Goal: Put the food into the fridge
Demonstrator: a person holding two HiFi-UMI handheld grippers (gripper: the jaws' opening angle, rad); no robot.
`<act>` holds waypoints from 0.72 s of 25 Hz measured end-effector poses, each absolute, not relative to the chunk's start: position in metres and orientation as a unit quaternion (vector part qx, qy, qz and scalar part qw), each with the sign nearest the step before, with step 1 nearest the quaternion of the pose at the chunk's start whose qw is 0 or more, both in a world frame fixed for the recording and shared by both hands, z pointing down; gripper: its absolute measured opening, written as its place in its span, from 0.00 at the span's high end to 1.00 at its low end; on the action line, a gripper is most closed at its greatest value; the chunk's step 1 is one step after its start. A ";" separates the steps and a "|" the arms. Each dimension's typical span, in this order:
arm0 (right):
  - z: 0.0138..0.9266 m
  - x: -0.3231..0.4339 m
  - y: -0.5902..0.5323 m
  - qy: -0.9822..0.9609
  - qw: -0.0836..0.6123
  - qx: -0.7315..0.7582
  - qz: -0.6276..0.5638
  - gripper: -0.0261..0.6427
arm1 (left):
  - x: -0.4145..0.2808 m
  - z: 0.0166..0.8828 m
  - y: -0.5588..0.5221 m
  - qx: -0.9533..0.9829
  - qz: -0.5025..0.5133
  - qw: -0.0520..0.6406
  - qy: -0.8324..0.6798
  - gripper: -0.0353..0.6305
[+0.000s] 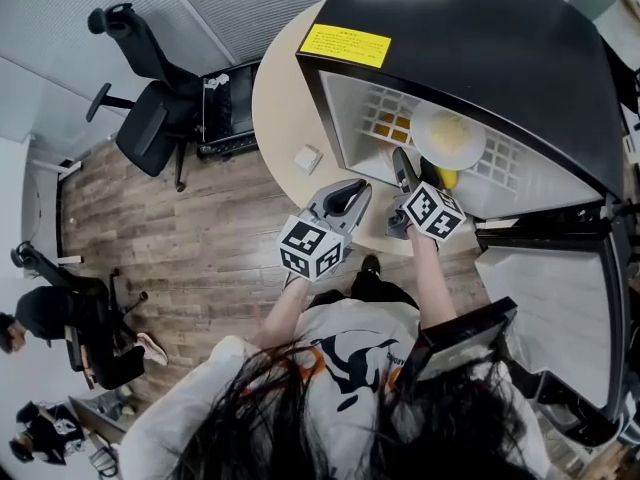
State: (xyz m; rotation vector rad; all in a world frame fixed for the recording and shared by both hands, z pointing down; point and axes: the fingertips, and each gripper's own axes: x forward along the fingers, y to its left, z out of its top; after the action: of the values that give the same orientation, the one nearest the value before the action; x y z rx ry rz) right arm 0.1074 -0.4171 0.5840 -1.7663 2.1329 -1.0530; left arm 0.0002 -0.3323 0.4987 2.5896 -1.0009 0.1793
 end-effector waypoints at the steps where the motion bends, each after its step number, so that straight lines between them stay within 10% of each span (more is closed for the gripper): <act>1: 0.583 0.106 -0.416 0.720 0.087 -0.592 -0.352 0.48 | 0.000 0.499 -0.332 0.916 0.063 0.179 -0.354 0.88; 18: 0.562 0.090 -0.386 0.743 0.082 -0.570 -0.341 0.48 | -0.006 0.490 -0.312 0.916 0.058 0.168 -0.358 0.88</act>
State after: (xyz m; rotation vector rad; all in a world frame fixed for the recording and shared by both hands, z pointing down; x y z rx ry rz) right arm 0.0896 -0.3865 0.5623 -1.7014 2.2209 -1.0179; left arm -0.0061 -0.3117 0.4899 2.6067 -1.0195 0.1644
